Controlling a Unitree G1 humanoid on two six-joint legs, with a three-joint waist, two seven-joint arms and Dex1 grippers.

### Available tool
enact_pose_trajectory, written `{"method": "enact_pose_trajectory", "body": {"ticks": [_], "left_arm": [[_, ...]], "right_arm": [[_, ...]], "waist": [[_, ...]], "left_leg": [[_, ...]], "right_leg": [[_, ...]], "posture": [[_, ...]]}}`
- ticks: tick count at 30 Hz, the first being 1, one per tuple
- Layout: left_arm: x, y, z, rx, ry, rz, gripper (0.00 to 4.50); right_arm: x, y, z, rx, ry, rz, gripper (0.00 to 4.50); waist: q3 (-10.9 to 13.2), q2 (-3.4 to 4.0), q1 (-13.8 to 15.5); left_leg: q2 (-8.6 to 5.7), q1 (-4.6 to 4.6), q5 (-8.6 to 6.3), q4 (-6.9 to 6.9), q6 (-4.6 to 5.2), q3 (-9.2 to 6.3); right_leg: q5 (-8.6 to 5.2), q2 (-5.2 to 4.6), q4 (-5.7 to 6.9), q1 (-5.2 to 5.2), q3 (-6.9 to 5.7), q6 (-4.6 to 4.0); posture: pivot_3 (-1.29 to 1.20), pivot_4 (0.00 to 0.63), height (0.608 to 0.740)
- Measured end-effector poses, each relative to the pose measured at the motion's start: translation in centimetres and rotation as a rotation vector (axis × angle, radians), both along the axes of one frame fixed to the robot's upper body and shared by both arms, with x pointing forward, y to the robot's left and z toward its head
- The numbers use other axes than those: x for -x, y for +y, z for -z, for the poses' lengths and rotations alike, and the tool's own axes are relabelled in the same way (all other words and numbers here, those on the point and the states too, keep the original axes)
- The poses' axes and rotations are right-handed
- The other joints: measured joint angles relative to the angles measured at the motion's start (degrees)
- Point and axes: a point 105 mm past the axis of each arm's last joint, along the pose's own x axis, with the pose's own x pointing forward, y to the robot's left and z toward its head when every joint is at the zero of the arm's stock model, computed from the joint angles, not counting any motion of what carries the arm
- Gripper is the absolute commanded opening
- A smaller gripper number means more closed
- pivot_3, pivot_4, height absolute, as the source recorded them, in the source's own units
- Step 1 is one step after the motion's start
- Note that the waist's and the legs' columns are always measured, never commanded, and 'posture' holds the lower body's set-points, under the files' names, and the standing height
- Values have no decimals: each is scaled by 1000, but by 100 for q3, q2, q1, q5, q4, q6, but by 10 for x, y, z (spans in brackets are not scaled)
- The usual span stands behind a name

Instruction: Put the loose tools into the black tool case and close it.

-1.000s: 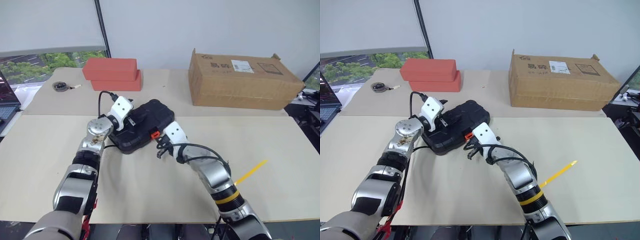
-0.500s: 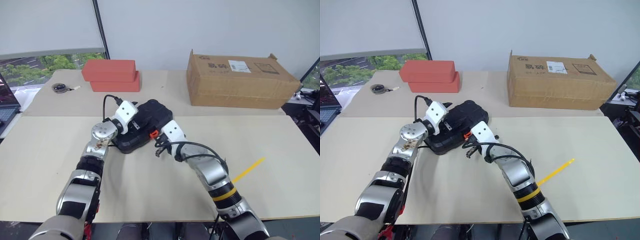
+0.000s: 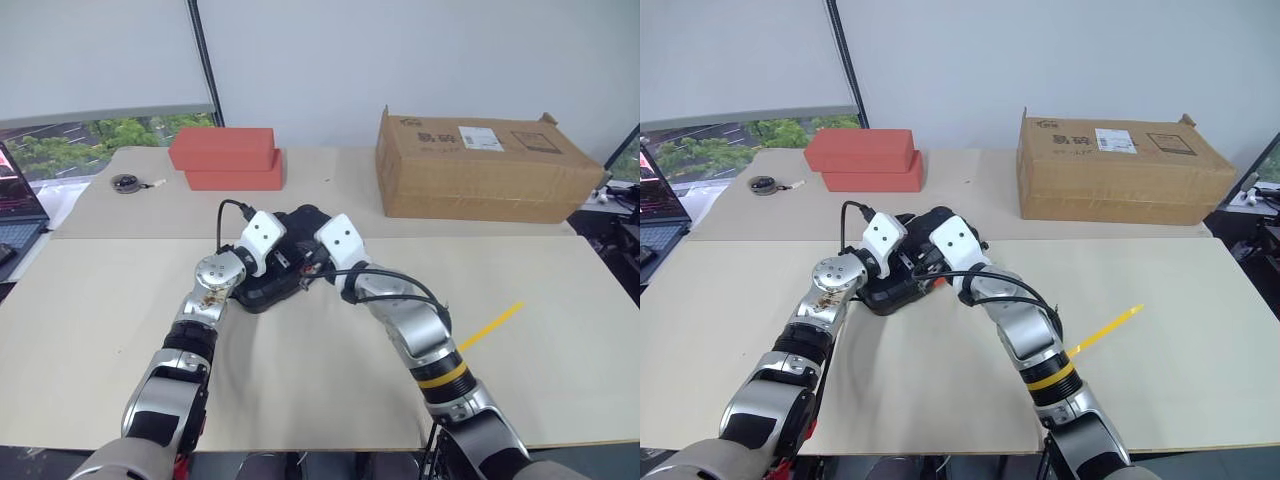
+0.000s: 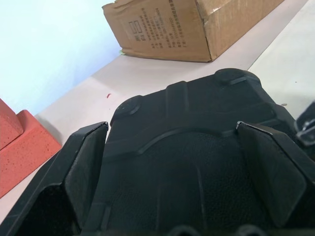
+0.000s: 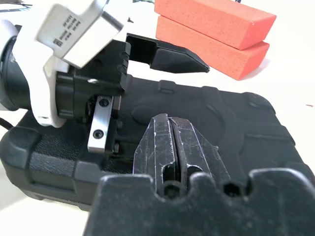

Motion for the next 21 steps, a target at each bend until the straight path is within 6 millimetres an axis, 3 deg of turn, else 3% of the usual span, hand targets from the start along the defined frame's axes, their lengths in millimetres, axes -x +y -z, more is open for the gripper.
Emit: {"method": "enact_pose_trajectory", "body": {"ticks": [5,8,10,11,14,17,21], "left_arm": [[13,25,-9,163,-11,-17,4500],[25,39,-22,254,-20,-13,4500],[39,55,-24,283,-5,-19,4500],[48,65,-23,306,9,-30,4500],[78,93,-17,310,76,-80,4500],[104,105,-11,312,127,-109,4500],[143,125,17,231,238,-210,4500]], "right_arm": [[4,-39,13,26,5,17,74],[5,-64,11,14,-20,10,74],[14,-77,11,6,-33,-28,480],[18,-87,14,2,-19,-37,669],[29,-117,29,14,35,-49,1703],[38,-139,38,3,70,-46,2812],[55,-162,52,-24,115,-76,4284]], "waist": [[25,-7,-60],[37,-6,-100],[41,-10,-155],[47,-17,-168],[85,-42,-171],[137,-75,-120],[152,-72,5]], "left_leg": [[4,-10,-8,-15,-9,1],[6,-51,-5,-18,-13,7],[9,-61,20,-29,11,7],[10,-56,43,-35,-35,12],[5,-50,47,-76,-47,18],[4,-52,40,-83,-48,16],[1,-53,-23,-83,-34,19]], "right_leg": [[0,-6,-13,2,3,1],[-3,10,-1,-45,1,-4],[-9,30,6,-56,2,-3],[-13,59,9,-57,3,2],[-19,62,-8,-64,8,5],[-25,53,-17,-65,17,2],[-32,21,-40,-65,18,-6]], "posture": [[0,150,712],[0,150,712],[0,150,712],[0,150,712],[0,150,712],[0,150,712],[0,150,712]]}}
